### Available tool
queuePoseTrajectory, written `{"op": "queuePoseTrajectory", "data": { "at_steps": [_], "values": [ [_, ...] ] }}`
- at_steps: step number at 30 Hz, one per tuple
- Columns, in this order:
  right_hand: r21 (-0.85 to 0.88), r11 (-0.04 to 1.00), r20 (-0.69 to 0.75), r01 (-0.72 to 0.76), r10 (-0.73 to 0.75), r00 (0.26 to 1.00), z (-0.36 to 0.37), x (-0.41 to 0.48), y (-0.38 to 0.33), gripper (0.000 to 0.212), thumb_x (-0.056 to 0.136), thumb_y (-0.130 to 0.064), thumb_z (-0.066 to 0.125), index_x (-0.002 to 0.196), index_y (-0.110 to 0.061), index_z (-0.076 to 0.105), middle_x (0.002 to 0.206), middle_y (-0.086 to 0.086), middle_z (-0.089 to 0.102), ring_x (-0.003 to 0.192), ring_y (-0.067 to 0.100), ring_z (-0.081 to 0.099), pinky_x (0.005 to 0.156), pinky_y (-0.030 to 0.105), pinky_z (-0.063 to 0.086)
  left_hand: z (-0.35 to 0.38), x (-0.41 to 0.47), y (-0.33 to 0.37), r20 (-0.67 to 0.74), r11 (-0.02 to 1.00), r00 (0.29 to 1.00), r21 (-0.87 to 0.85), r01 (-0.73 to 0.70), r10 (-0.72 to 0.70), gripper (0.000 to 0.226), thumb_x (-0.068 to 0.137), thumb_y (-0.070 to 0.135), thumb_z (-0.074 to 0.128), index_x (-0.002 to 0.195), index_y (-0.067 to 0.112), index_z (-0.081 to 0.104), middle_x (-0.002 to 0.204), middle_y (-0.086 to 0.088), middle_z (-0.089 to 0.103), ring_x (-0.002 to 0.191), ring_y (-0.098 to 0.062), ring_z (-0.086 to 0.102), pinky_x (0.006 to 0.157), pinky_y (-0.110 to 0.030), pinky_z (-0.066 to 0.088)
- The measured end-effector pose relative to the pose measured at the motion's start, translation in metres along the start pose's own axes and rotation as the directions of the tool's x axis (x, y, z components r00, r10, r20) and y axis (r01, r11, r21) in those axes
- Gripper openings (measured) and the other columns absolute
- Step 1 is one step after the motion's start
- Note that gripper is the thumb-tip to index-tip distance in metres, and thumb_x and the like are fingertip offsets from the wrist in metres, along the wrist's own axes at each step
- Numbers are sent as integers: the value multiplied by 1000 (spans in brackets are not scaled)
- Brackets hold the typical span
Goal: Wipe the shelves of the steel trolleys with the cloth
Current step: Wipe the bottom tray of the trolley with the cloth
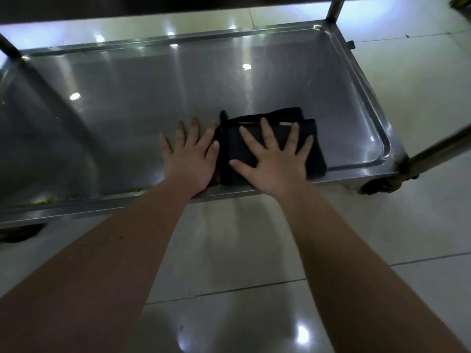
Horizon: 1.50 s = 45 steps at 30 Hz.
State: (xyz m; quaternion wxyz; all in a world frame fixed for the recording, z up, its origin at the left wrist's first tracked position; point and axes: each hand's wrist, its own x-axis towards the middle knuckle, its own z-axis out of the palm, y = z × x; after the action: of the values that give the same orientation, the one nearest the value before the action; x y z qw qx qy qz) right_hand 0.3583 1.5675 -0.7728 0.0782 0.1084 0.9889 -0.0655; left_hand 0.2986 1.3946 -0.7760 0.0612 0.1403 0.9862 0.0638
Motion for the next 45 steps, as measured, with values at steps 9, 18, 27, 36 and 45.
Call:
{"op": "queuePoseTrajectory", "data": {
  "at_steps": [9, 18, 27, 36, 45],
  "values": [
    [-31, 999, 14, 12, -12, 1000, 3, -4, -22, 84, 65, -95, -3, 140, -61, -19, 159, -15, -23, 142, 46, -22, 107, 70, -15, -38, -23, -143, 15, 1000, 1000, 25, 12, -12, 55, 102, 47, 24, 152, 47, 1, 164, 11, -2, 150, -25, -11, 116, -61, -2],
    [-1, 999, 71, -49, 49, 996, 0, -4, -39, 85, 63, -95, -5, 140, -62, -20, 159, -16, -25, 142, 46, -23, 108, 70, -14, -30, -38, -180, 18, 991, 993, 73, 115, -117, 55, 97, 60, 18, 148, 56, 0, 163, 17, -5, 150, -24, -6, 110, -70, -4],
    [-17, 993, 18, 116, -115, 993, 8, 44, -157, 76, 75, -89, 3, 143, -60, -12, 161, -11, -18, 141, 49, -22, 104, 73, -16, -22, -38, -185, -20, 994, 995, 58, 96, -95, 59, 91, 65, 9, 148, 56, -2, 163, 13, -2, 150, -25, -7, 110, -70, -6],
    [-2, 995, 88, 104, -104, 991, -2, 57, -170, 78, 77, -89, 7, 145, -57, -12, 161, -10, -20, 142, 48, -22, 105, 73, -14, -21, -36, -185, -18, 993, 995, 54, 104, -103, 55, 95, 63, 10, 147, 57, -6, 163, 15, -7, 150, -24, -9, 110, -70, -6],
    [-31, 991, 39, 133, -132, 990, 6, 6, -88, 74, 67, -90, 0, 137, -68, -15, 159, -23, -17, 146, 38, -16, 110, 68, -11, -23, -36, -185, -24, 994, 994, 20, 105, -105, 55, 95, 63, 12, 147, 57, -3, 163, 16, -5, 150, -22, -7, 111, -69, -7]
  ]
}}
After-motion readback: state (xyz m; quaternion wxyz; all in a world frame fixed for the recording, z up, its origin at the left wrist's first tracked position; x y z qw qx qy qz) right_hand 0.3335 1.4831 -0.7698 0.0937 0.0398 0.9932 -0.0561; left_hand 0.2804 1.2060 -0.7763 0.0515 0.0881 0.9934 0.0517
